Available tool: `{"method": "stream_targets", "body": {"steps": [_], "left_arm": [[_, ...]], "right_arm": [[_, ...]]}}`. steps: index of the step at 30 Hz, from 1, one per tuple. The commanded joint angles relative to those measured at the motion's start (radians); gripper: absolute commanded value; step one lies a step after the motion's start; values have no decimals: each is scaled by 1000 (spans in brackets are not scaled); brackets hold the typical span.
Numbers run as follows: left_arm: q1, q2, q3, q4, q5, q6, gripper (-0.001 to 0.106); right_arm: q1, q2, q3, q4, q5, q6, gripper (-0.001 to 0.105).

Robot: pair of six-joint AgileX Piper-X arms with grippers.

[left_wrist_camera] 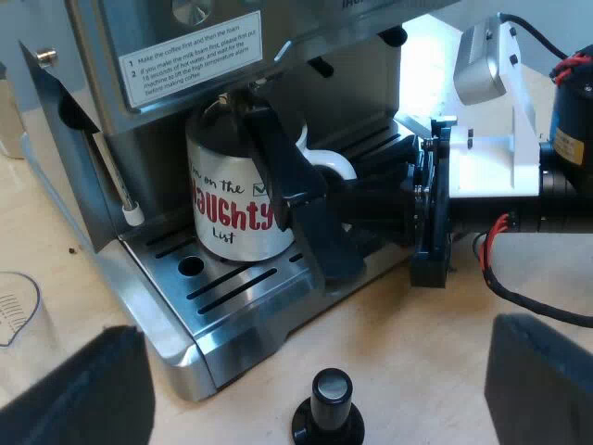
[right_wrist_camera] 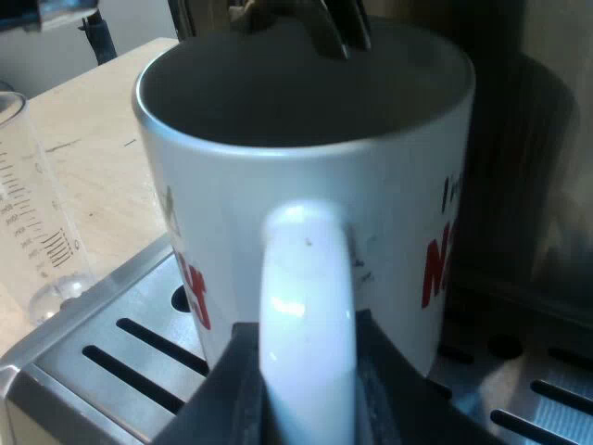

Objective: Remove mug from coffee machine

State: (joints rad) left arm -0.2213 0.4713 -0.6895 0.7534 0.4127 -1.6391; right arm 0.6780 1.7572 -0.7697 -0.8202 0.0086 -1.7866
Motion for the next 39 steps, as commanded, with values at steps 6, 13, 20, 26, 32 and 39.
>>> {"method": "stream_targets", "body": {"steps": [6,13,20,26,32,39], "left_arm": [[-1,-2,-7,-8,3,7,87],[-1,-2,-7,-8,3,7,87],[-1,-2,-7,-8,3,7,87],[-1,-2,-7,-8,3,7,87],[-1,-2,-7,-8,3,7,87],[-1,-2,-7,-8,3,7,87]], "right_arm": [[9,-15,-8,35,-9,-4,0],[24,-60,-5,123,-9,-4,0],[23,-110,0,183,8,-4,0],[23,-166,83,190,43,-4,0],[23,-239,182,188,63,-8,0],[23,-365,277,188,71,-12,0]]}}
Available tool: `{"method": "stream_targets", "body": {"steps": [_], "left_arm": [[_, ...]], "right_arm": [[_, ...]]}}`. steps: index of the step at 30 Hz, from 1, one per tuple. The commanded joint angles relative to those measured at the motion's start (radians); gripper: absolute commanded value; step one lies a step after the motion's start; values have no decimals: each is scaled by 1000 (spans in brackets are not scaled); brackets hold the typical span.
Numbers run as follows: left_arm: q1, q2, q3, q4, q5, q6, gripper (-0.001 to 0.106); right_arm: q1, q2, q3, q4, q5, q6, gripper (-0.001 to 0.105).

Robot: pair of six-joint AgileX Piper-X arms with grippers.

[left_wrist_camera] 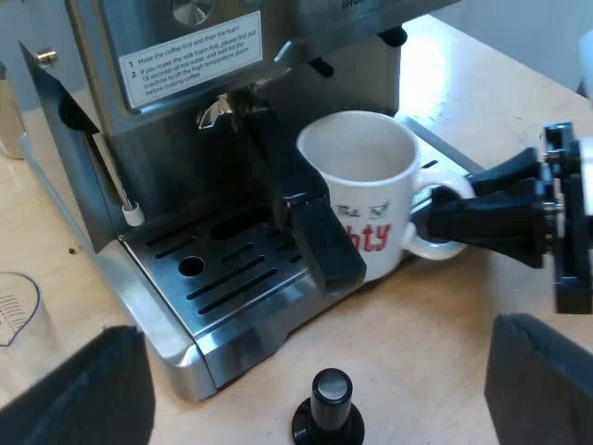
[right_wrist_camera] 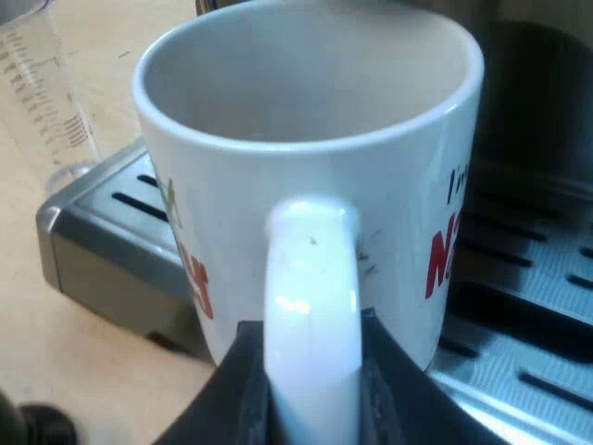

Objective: Remove mug from coffee machine

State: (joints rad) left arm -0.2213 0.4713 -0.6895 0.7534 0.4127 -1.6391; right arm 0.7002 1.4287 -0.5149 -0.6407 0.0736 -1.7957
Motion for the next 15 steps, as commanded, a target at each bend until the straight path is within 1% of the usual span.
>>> {"method": "stream_targets", "body": {"steps": [1,8,13,15], "left_arm": [[-1,-2,-7,-8,3,7,87],[-1,-2,-7,-8,3,7,87],[-1,-2,-7,-8,3,7,87],[-1,-2,-7,-8,3,7,87]], "right_arm": [[1,-49,31,9,6,-3,0],[1,-184,99,17,6,-3,0],[1,-262,125,21,39,-3,0],[1,-299,126,72,43,-3,0]]}}
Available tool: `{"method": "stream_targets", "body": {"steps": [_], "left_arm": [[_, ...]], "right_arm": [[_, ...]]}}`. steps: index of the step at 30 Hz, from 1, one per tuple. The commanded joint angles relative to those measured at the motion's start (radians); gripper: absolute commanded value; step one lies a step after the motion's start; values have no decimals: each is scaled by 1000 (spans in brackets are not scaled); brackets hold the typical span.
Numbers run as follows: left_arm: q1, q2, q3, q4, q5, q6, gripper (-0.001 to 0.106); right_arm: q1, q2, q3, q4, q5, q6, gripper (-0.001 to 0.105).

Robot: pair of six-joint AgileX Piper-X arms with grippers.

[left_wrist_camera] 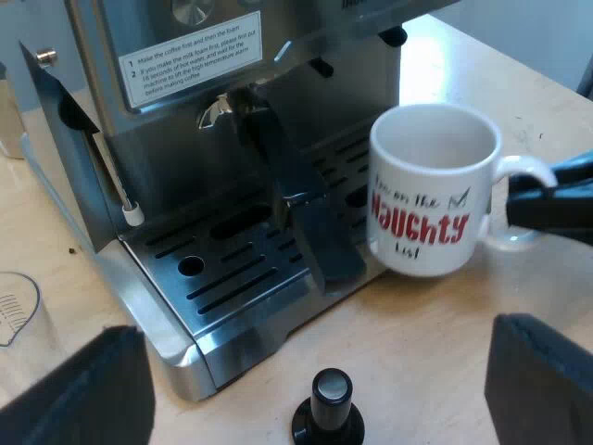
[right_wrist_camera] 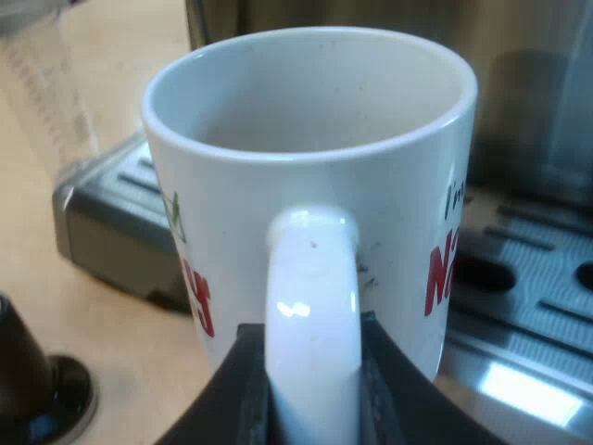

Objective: Remove mug from coffee machine

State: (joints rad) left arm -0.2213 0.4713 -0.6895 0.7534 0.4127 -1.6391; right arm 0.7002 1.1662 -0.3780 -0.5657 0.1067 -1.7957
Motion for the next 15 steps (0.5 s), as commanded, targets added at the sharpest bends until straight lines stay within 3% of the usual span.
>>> {"method": "stream_targets", "body": {"steps": [1,15], "left_arm": [[-1,-2,-7,-8,3,7,87],[-1,-2,-7,-8,3,7,87]], "right_arm": [[1,-46,-11,11,10,-3,0],[4,-302,-11,242,21,-3,0]]}}
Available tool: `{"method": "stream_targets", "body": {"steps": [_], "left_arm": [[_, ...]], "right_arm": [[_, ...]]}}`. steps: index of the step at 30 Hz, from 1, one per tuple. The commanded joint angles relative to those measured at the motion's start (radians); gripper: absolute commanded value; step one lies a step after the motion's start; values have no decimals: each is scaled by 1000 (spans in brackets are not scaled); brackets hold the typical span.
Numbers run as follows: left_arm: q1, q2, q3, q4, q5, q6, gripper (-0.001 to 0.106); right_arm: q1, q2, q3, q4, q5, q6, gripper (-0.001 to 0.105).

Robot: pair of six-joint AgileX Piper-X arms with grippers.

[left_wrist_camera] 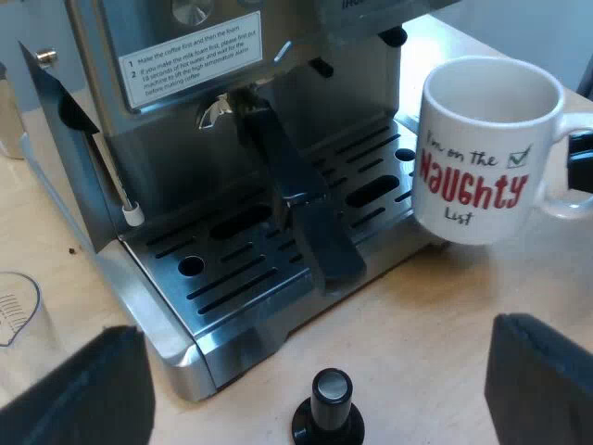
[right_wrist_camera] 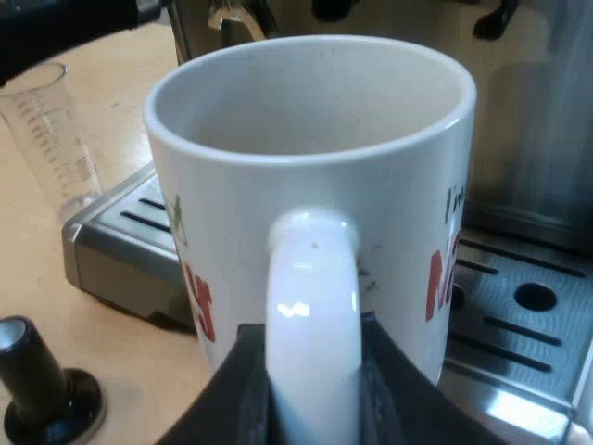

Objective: Remove mug from coffee machine

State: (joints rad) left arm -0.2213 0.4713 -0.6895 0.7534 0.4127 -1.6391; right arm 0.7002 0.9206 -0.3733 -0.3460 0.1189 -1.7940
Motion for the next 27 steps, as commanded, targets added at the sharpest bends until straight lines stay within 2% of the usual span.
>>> {"method": "stream_targets", "body": {"steps": [1,12,21,27], "left_arm": [[-1,-2,-7,-8,3,7,87],[-1,-2,-7,-8,3,7,87],[-1,-2,-7,-8,3,7,87],[-1,-2,-7,-8,3,7,87]], "right_arm": [[4,-80,-15,46,14,-5,0],[4,-326,-13,329,50,-5,0],[4,-495,-13,472,67,-5,0],[4,-590,-13,561,221,22,0]]}}
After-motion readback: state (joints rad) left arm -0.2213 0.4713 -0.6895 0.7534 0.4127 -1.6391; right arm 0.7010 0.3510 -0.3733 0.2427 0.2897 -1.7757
